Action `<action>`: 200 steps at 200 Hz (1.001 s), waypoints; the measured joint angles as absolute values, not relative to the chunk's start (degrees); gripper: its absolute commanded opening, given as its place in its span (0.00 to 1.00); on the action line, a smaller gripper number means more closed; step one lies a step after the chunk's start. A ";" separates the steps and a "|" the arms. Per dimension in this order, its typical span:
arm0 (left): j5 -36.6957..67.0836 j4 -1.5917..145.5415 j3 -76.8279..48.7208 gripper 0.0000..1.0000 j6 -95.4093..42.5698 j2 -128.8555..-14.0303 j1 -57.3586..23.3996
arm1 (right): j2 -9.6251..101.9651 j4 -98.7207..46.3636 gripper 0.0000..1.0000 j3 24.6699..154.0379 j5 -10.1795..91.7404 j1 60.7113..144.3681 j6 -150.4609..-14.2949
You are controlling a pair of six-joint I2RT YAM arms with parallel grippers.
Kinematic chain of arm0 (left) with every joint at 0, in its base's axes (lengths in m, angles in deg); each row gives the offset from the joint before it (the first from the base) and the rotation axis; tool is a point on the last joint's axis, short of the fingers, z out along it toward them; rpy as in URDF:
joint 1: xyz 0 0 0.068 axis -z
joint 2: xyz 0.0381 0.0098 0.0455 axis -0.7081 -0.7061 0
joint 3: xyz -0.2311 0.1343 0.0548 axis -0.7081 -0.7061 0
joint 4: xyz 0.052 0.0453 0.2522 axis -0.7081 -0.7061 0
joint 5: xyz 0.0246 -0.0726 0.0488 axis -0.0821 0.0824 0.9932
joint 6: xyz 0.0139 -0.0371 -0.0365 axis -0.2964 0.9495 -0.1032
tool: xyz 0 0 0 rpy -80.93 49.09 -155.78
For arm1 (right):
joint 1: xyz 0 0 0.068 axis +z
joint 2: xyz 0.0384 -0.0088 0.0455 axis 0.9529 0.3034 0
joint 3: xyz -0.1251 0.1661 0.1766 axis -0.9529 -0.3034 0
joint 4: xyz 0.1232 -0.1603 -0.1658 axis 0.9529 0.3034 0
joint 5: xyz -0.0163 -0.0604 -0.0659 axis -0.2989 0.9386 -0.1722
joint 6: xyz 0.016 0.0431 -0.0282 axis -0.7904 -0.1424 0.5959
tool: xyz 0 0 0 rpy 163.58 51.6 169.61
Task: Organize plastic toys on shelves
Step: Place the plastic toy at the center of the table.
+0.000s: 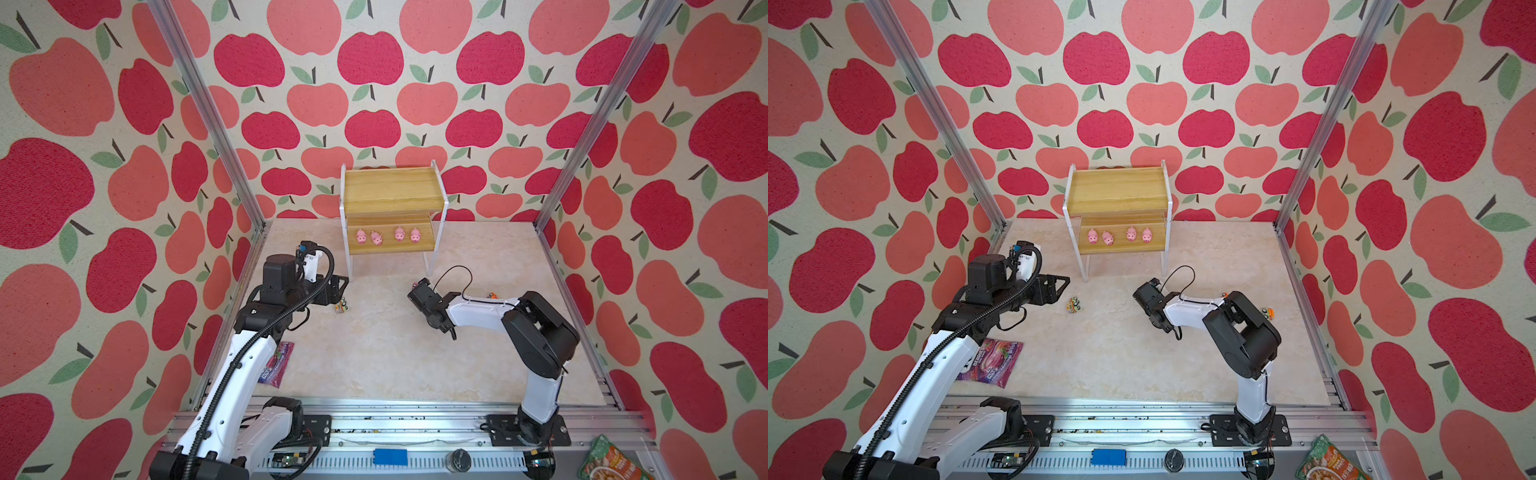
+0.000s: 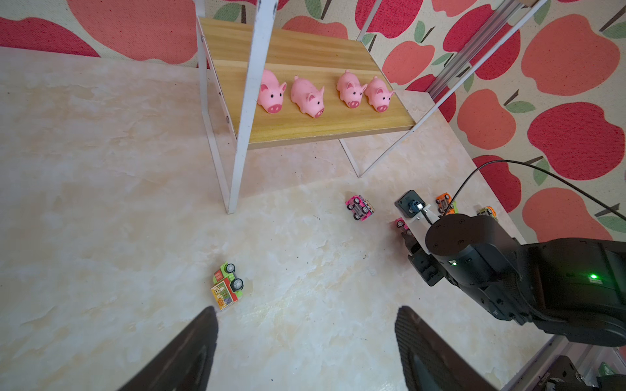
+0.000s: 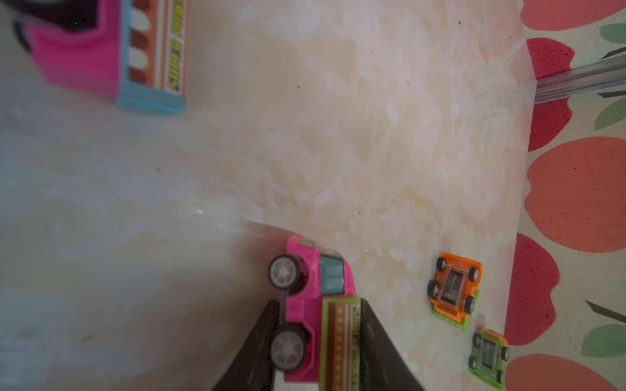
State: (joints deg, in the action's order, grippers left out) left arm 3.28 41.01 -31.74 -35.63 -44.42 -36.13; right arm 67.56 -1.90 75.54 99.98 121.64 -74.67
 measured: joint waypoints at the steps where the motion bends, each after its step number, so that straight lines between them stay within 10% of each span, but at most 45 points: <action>1: 3.28 41.01 -31.74 0.85 -35.61 -44.39 -36.13 | 67.72 -1.83 0.38 75.63 100.13 121.70 -74.67; 125: 2.47 41.34 -31.78 0.85 -35.45 -42.49 -36.13 | 77.20 10.69 0.63 85.20 114.10 135.27 -74.93; 200: 2.47 41.34 -31.83 0.85 -35.45 -42.36 -36.13 | 57.55 0.22 0.72 73.66 92.99 129.68 -76.15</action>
